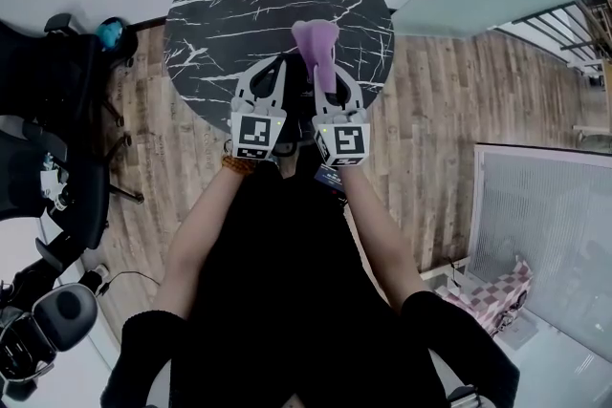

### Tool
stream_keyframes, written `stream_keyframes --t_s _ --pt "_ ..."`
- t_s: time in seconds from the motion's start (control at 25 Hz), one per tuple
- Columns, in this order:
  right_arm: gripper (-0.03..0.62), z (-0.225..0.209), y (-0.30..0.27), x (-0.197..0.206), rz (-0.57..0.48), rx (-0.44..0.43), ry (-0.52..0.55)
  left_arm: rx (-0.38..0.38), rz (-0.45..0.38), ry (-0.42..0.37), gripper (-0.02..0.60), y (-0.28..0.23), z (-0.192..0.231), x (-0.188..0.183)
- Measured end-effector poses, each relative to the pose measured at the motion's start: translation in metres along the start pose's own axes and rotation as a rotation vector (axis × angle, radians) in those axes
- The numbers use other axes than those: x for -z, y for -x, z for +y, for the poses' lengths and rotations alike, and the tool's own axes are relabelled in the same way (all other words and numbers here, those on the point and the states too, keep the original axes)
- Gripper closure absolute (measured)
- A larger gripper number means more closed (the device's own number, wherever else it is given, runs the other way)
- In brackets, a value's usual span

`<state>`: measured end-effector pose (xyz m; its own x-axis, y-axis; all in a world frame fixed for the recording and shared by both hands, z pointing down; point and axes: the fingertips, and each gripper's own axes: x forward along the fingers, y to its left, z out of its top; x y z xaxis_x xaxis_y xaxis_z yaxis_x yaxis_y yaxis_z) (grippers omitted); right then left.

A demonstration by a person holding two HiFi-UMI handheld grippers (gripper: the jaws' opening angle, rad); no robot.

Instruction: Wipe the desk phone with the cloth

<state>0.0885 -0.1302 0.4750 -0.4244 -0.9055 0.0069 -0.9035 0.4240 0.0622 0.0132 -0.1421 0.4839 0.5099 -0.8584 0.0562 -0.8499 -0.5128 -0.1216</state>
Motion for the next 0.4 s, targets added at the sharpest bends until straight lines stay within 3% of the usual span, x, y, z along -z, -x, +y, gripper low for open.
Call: stream_keyframes --t_s 0.24,0.4 --pt "0.539 -0.013 0.004 0.003 0.026 0.017 -0.008 0.011 0.003 0.004 0.563 -0.005 -0.01 0.0" --pt "0.539 -0.019 0.005 0.007 0.053 0.028 -0.016 0.041 -0.003 -0.088 0.563 -0.007 -0.024 -0.005"
